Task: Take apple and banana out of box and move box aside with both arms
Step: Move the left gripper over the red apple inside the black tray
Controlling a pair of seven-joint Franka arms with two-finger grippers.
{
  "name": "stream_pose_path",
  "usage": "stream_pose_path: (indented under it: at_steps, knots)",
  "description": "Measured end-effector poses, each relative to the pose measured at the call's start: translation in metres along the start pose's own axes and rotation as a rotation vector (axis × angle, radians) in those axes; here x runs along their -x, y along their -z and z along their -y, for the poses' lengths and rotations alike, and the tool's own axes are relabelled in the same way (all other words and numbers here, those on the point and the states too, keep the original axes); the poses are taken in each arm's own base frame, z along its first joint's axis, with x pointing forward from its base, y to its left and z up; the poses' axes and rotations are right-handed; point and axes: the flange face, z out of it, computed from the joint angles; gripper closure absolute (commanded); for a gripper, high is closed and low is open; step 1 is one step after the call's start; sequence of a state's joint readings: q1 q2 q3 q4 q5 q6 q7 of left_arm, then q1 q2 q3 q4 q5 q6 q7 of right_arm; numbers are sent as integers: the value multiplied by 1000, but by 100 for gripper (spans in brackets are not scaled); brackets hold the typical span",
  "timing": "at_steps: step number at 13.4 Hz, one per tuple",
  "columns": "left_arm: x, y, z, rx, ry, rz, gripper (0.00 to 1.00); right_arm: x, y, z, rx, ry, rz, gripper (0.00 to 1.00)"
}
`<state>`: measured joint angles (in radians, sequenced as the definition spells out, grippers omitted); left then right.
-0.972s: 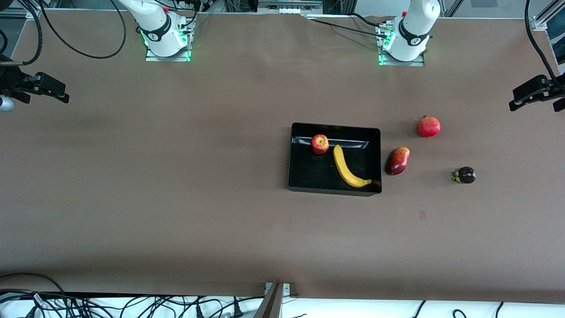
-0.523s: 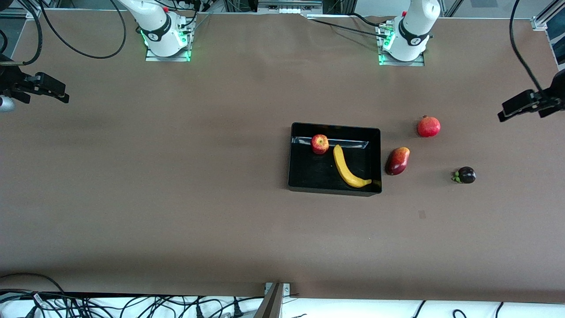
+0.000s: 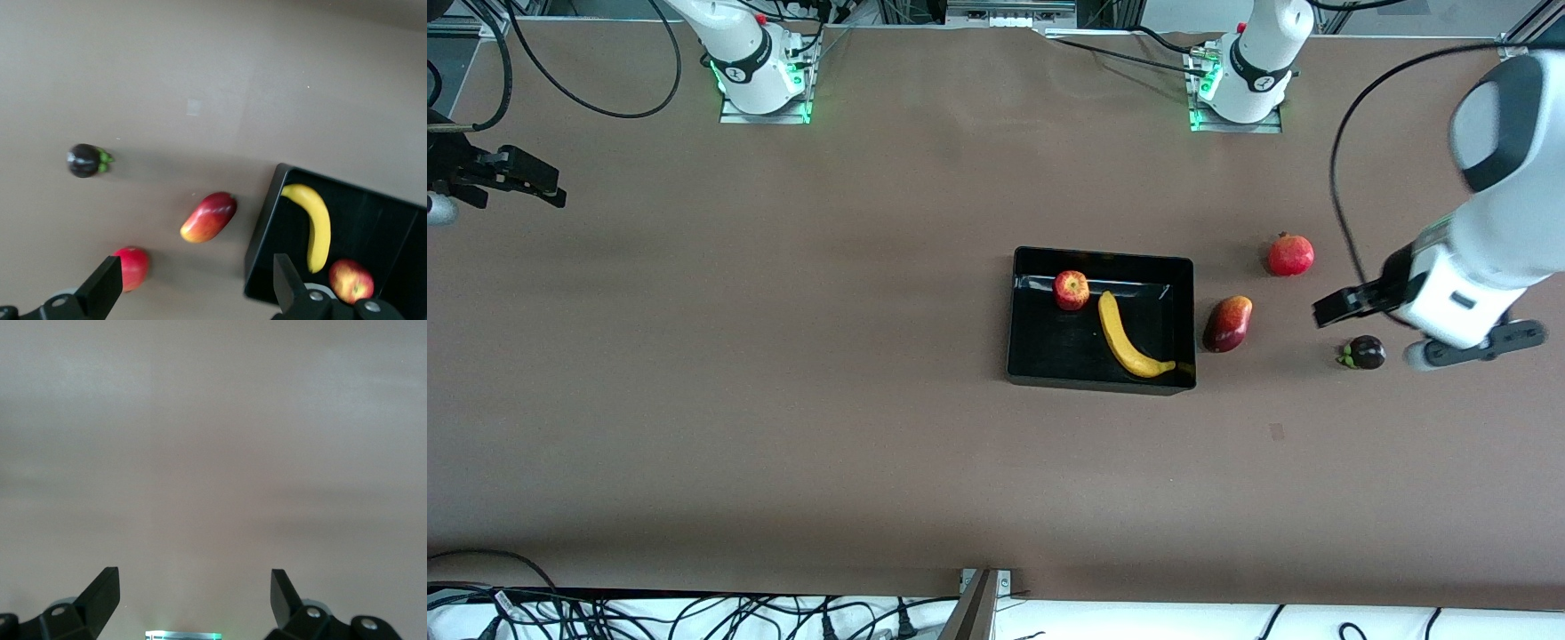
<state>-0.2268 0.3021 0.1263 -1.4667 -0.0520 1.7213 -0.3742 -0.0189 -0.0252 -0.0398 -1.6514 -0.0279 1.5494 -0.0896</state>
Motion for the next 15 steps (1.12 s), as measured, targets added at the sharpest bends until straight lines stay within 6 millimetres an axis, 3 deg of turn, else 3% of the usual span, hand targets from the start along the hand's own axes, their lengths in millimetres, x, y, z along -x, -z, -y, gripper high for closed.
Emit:
stream_pose_path:
  at_steps: [2,7,11,13,15]
  knots:
    - [6,-39,-27,-5,63,2,0,0,0,0,0,0,0,0]
    - [39,-111,-91,-26,158,26,0,0,0,0,0,1,0,0]
    - [98,-177,-150,-39,135,51,0,0,0,1,0,2,0,0]
    - [120,-199,-169,-47,135,60,0,0,0,1,0,2,0,0]
    - [128,-211,-178,-46,134,55,0,0,0,1,0,2,0,0]
